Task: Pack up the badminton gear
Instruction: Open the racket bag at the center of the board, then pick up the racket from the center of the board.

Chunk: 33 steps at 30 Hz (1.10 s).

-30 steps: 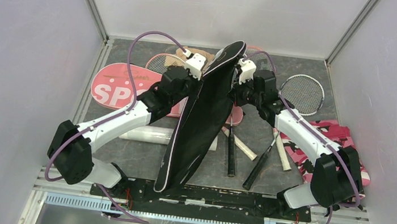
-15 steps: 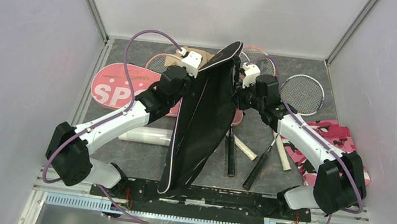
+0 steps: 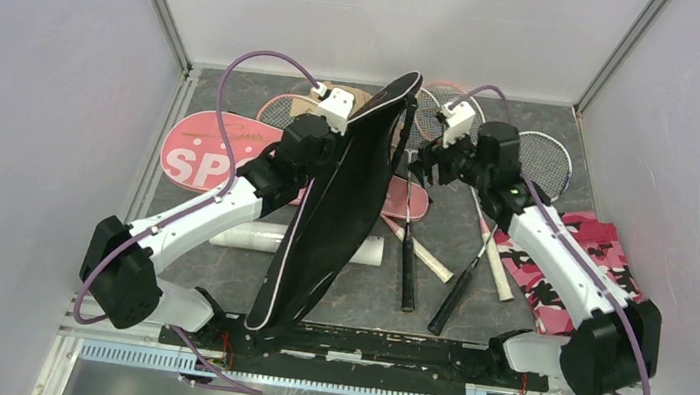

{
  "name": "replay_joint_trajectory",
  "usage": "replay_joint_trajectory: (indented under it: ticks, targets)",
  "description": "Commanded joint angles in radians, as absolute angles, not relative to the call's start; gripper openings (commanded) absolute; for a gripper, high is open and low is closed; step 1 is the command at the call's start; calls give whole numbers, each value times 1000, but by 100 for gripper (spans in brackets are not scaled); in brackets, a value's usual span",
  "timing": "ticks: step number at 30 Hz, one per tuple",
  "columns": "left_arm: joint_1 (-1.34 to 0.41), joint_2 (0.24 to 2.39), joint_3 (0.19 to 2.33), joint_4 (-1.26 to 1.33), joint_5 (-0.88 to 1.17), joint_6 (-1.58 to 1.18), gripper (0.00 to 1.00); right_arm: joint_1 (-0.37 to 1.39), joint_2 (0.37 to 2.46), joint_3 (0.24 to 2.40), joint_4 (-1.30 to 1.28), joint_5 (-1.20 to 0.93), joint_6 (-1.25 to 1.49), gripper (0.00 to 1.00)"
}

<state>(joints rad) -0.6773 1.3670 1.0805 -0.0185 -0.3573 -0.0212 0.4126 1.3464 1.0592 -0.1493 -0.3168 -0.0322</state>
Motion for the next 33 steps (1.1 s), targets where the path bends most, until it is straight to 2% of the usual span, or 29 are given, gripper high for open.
replay_joint_trajectory:
  ticks: [1,5,14,28,33]
  targets:
    - [-662,1310,1136,7,-392,-28,2,328,1217,1070,-196,-226,-153,76]
    - [-650,1300,1129,-25,-359,-46,2,195,1185,998,-241,-137,-155,75]
    - [-637,1294,1093,38,-384,-46,2,-117,1289,843,-194,-220,-87,71]
    - [-628,1298,1072,54,-338,-76,2,-248,1559,855,-119,-279,-32,64]
    - [-626,1299,1069,55,-327,-80,2,-287,1655,853,-71,-373,27,49]
